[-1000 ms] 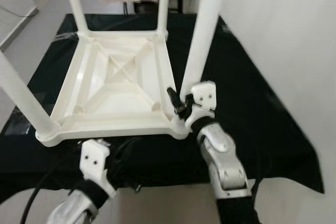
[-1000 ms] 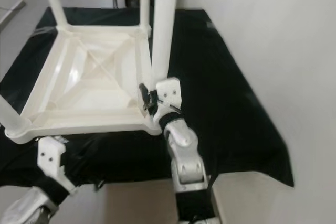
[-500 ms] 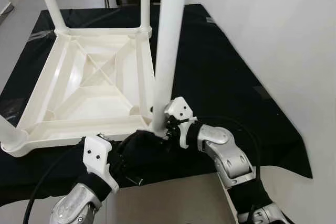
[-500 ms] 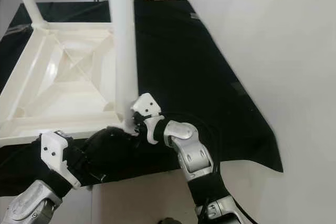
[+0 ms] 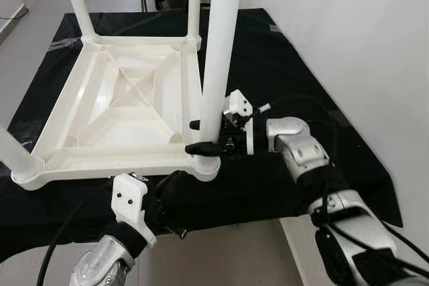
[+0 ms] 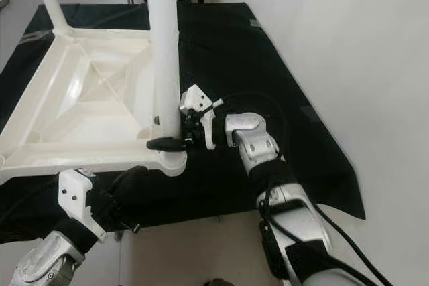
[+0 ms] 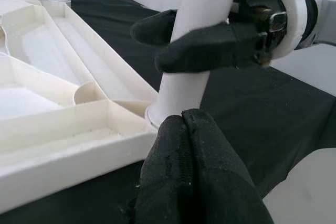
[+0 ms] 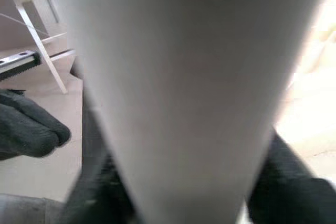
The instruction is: Building children table
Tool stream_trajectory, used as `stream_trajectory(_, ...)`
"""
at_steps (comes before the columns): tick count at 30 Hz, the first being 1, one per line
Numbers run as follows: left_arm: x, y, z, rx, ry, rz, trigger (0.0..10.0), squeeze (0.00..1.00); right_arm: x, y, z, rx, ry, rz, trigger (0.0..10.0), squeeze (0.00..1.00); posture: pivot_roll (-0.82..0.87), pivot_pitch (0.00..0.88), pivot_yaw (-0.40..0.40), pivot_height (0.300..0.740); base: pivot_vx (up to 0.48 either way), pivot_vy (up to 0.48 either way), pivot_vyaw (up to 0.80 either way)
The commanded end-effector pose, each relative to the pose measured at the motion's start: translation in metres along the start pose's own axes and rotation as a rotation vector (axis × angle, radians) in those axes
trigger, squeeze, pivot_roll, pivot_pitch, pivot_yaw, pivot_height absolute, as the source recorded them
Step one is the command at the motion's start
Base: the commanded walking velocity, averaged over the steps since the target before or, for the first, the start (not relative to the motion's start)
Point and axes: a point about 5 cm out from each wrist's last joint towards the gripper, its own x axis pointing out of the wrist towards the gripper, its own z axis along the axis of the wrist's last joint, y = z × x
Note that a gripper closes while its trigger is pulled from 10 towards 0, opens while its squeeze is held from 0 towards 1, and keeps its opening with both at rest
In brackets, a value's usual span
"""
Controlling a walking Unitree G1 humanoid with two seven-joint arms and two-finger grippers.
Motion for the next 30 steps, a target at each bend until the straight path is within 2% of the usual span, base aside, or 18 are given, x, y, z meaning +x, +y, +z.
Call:
stream_trajectory(1,-0.001,-0.002,-0.003,-0.004,0.013,0.001,10.0,0.0,-0.008,-0.007,0.006,0.011,-0.03,-0.038,0.0,0.0,0.12,0.105,-0.099,0.74,0.0,0.0,0.0)
stream_trajectory(5,-0.001,-0.003,-0.002,-0.005,0.01,0.001,10.0,0.0,-0.019,-0.004,-0.001,0.0,-0.048,-0.074,0.0,0.0,0.11,0.113,-0.095,0.74,0.0,0.0,0.0)
stream_trajectory(8,-0.002,-0.003,-0.001,-0.006,0.009,0.001,10.0,0.0,-0.029,-0.001,-0.014,-0.005,-0.026,-0.161,0.0,0.0,0.1,0.124,-0.091,0.74,0.0,0.0,0.0)
stream_trajectory(9,-0.003,-0.003,0.0,-0.005,0.008,0.001,10.0,0.0,-0.032,0.003,-0.023,0.014,-0.01,-0.238,0.0,0.0,0.09,0.137,-0.089,0.74,0.0,0.0,0.0)
stream_trajectory(10,-0.003,-0.003,0.0,-0.005,0.008,0.001,10.0,0.0,-0.032,0.003,-0.023,0.014,-0.01,-0.238,0.0,0.0,0.09,0.137,-0.089,0.74,0.0,0.0,0.0)
stream_trajectory(11,-0.004,-0.002,0.001,-0.005,0.008,0.001,10.0,0.0,-0.027,0.012,-0.034,0.054,0.015,-0.363,0.0,0.0,0.08,0.143,-0.086,0.74,0.0,0.0,0.0)
stream_trajectory(13,-0.004,-0.002,0.001,-0.005,0.008,0.001,10.0,0.0,-0.027,0.012,-0.034,0.054,0.015,-0.363,0.0,0.0,0.08,0.143,-0.086,0.74,0.0,0.0,0.0)
stream_trajectory(14,-0.005,-0.001,0.002,-0.004,0.008,0.001,10.0,0.0,-0.02,0.02,-0.042,0.085,0.033,-0.524,0.0,0.0,0.08,0.146,-0.083,0.74,0.0,0.0,0.0)
stream_trajectory(17,-0.005,-0.001,0.002,-0.004,0.008,0.001,10.0,0.0,-0.02,0.02,-0.042,0.085,0.033,-0.524,0.0,0.0,0.08,0.146,-0.083,0.74,0.0,0.0,0.0)
stream_trajectory(18,-0.005,0.002,0.002,-0.003,0.009,0.002,10.0,0.0,0.001,0.046,-0.052,0.136,0.029,-0.662,0.0,0.0,0.06,0.159,-0.055,0.74,0.0,0.0,0.0)
stream_trajectory(19,-0.005,0.002,0.002,-0.003,0.009,0.002,10.0,0.0,0.001,0.046,-0.052,0.136,0.029,-0.662,0.0,0.0,0.06,0.159,-0.055,0.74,0.0,0.0,0.0)
stream_trajectory(20,-0.004,0.004,0.002,-0.001,0.011,0.003,10.0,0.0,0.018,0.054,-0.052,0.16,0.022,-0.715,0.0,0.0,0.07,0.14,-0.052,0.74,0.0,0.0,0.0)
stream_trajectory(21,-0.004,0.004,0.002,-0.001,0.011,0.003,10.0,0.0,0.018,0.054,-0.052,0.16,0.022,-0.715,0.0,0.0,0.07,0.14,-0.052,0.74,0.0,0.0,0.0)
stream_trajectory(23,-0.002,0.006,0.001,0.005,0.013,0.007,10.0,0.0,0.044,0.058,-0.05,0.151,0.032,-0.695,0.0,0.0,0.09,0.129,-0.07,0.74,0.0,0.0,0.0)
stream_trajectory(26,-0.001,0.006,0.0,0.01,0.012,0.011,10.0,0.0,0.049,0.056,-0.049,0.14,0.036,-0.692,0.0,0.0,0.09,0.127,-0.071,0.74,0.0,0.0,0.0)
stream_trajectory(30,0.0,0.006,0.0,0.009,0.013,0.009,10.0,0.0,0.045,0.058,-0.046,0.155,0.044,-0.755,0.0,0.0,0.06,0.125,-0.06,0.74,0.0,0.0,0.0)
